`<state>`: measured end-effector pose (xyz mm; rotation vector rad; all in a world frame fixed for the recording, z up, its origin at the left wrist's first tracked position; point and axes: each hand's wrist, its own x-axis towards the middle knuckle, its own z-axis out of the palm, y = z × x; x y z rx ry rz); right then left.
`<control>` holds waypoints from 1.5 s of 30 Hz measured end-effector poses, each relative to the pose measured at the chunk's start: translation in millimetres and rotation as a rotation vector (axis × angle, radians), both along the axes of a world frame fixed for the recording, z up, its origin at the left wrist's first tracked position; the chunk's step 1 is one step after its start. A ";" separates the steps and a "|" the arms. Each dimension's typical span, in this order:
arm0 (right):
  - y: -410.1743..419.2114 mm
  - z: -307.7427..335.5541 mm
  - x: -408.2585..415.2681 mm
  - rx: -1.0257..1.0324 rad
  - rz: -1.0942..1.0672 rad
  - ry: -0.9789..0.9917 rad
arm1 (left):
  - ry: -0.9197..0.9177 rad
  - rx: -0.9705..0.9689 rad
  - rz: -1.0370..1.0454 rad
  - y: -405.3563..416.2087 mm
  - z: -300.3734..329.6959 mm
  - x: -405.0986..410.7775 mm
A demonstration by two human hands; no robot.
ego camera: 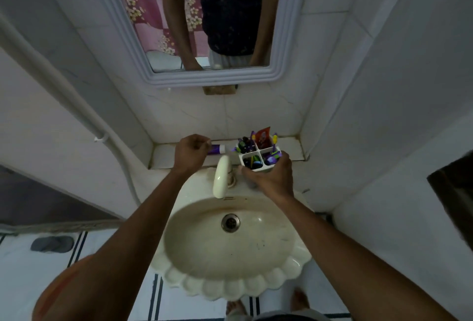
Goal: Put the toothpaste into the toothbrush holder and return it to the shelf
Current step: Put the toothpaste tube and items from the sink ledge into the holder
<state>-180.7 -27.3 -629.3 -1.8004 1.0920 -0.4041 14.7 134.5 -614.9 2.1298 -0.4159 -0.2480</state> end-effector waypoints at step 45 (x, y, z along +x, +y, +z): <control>-17.0 -15.5 1.5 0.046 0.148 0.063 | -0.131 0.198 -0.381 4.0 112.5 -33.4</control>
